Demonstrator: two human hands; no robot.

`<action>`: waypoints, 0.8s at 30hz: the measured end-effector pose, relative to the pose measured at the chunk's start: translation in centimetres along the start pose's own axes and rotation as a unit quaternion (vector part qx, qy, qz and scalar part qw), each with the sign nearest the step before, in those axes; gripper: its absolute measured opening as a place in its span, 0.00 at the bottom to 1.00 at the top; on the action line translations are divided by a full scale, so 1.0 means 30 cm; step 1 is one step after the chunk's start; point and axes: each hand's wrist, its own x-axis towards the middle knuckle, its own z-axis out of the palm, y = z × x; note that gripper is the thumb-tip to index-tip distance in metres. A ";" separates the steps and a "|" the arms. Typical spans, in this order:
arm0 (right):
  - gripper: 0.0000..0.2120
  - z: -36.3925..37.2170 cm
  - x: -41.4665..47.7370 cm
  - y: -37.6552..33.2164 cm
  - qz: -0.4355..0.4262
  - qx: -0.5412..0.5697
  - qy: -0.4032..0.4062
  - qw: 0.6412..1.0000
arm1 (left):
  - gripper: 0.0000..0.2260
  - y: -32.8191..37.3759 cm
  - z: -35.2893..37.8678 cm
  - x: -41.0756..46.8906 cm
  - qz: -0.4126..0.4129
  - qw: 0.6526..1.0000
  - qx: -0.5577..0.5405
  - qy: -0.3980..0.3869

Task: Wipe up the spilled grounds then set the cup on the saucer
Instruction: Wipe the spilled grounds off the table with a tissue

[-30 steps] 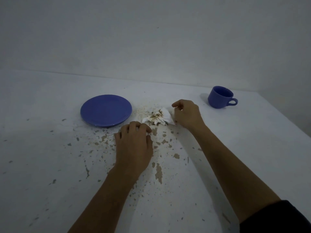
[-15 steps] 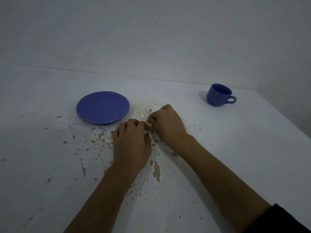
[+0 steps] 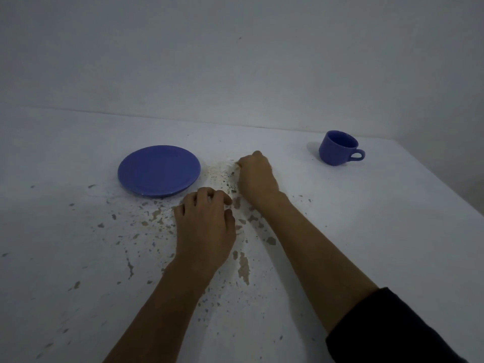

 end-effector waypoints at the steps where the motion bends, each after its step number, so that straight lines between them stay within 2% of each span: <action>1: 0.10 0.001 -0.016 -0.015 -0.033 -0.016 -0.022 0.999 | 0.10 0.001 0.001 0.001 -0.001 1.000 0.002 -0.001; 3: 0.11 -0.023 -0.039 -0.012 -0.100 -0.027 -0.056 0.993 | 0.11 0.003 0.001 0.000 0.001 1.000 0.006 -0.002; 5: 0.11 -0.052 -0.028 0.023 -0.132 -0.018 -0.067 0.989 | 0.11 0.002 -0.001 -0.002 0.003 1.000 0.005 -0.003; 10: 0.10 -0.054 0.038 0.071 -0.076 0.000 -0.031 0.997 | 0.11 0.001 -0.002 0.000 0.002 1.000 0.003 -0.005; 15: 0.13 -0.040 -0.032 -0.002 -0.145 0.024 -0.071 0.987 | 0.11 -0.001 0.004 0.005 -0.002 1.000 0.008 -0.005; 20: 0.14 -0.127 -0.098 0.048 -0.230 0.017 -0.128 0.965 | 0.11 -0.004 0.000 -0.001 0.007 1.000 0.002 -0.001; 22: 0.13 -0.170 -0.091 0.080 -0.227 0.015 -0.153 0.962 | 0.10 -0.003 -0.002 -0.001 0.007 1.000 -0.002 -0.003; 24: 0.13 -0.192 -0.062 0.107 -0.195 0.045 -0.127 0.972 | 0.10 -0.002 -0.004 0.002 0.006 1.000 -0.004 -0.006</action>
